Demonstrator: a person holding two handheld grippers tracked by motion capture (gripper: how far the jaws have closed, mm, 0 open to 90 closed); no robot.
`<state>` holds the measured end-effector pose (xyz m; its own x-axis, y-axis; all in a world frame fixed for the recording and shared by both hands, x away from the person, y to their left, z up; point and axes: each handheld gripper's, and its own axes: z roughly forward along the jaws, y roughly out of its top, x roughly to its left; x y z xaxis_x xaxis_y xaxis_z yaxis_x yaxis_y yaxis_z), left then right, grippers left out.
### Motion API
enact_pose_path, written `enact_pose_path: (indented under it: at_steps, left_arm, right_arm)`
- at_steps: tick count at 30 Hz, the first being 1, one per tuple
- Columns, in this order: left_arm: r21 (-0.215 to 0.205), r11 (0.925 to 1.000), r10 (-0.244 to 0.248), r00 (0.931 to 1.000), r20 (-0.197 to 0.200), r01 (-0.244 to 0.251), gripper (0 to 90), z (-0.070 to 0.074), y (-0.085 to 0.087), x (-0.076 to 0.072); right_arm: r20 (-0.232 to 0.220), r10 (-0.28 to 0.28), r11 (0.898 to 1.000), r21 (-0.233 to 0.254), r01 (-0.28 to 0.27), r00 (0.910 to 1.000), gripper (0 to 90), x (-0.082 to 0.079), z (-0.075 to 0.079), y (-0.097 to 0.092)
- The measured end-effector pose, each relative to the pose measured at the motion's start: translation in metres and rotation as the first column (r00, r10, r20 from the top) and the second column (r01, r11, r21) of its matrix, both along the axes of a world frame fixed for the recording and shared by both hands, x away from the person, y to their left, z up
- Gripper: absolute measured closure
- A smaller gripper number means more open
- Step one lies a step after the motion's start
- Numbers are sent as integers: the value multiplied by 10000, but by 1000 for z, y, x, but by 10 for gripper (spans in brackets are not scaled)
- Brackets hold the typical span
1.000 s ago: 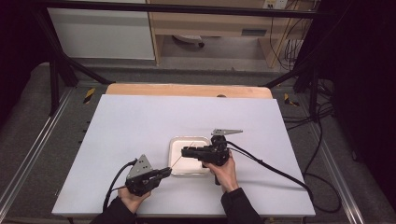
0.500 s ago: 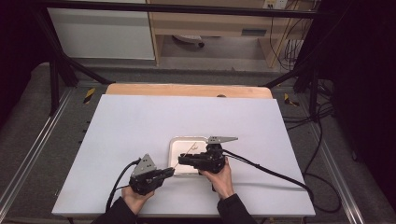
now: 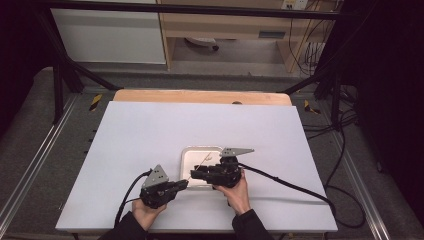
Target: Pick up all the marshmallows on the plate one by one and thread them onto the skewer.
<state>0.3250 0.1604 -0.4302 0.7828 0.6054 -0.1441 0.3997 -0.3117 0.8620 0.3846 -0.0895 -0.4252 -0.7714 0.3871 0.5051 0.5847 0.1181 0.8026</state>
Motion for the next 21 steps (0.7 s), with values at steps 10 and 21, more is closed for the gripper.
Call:
enact_pose_path:
  at_steps: [10,21]
  left_arm:
    - [-203,9997,103,9999,-12,-103,883,1,11,1]
    - [-57,9995,299,9995,-28,-299,883,2,19,1]
  right_arm:
    - [1017,-566,9910,-1148,682,9932,351,2,20,-15]
    - [1871,-304,9389,-3316,922,9819,122,6,14,-21]
